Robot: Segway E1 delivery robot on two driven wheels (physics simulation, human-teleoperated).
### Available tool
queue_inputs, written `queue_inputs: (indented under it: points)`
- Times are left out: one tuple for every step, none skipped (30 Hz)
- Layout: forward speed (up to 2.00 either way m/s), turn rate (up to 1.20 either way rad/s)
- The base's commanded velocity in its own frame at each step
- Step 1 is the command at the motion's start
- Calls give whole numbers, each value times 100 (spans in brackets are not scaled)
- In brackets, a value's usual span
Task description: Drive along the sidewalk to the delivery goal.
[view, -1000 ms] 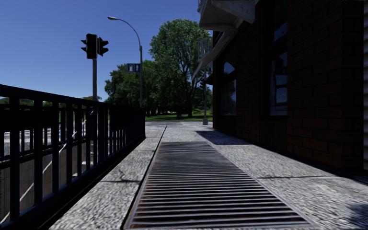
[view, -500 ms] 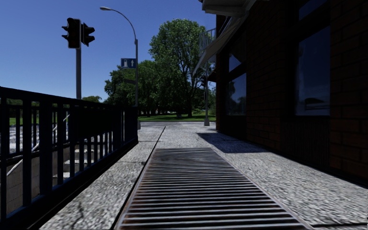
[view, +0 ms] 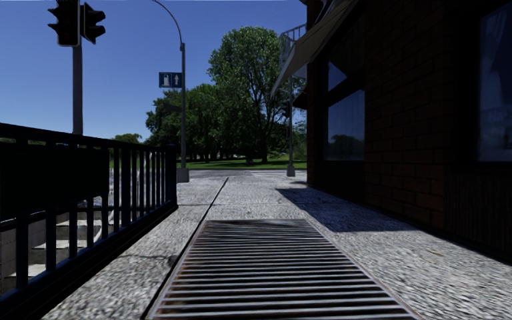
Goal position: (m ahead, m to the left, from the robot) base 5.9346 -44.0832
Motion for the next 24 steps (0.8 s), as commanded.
queue_inputs:
  points:
    - [200, 0]
    - [200, 0]
    - [200, 0]
    - [200, 0]
    - [200, 0]
    - [200, 0]
    - [200, 0]
    - [200, 0]
    - [200, 0]
    - [200, 0]
    - [200, 0]
    - [200, 0]
    - [200, 0]
    - [200, 0]
    - [200, 0]
    - [200, 0]
    - [200, 0]
    - [200, 0]
    - [200, 0]
    - [200, 0]
    - [200, 0]
    - [200, 0]
    - [200, 0]
    - [200, 0]
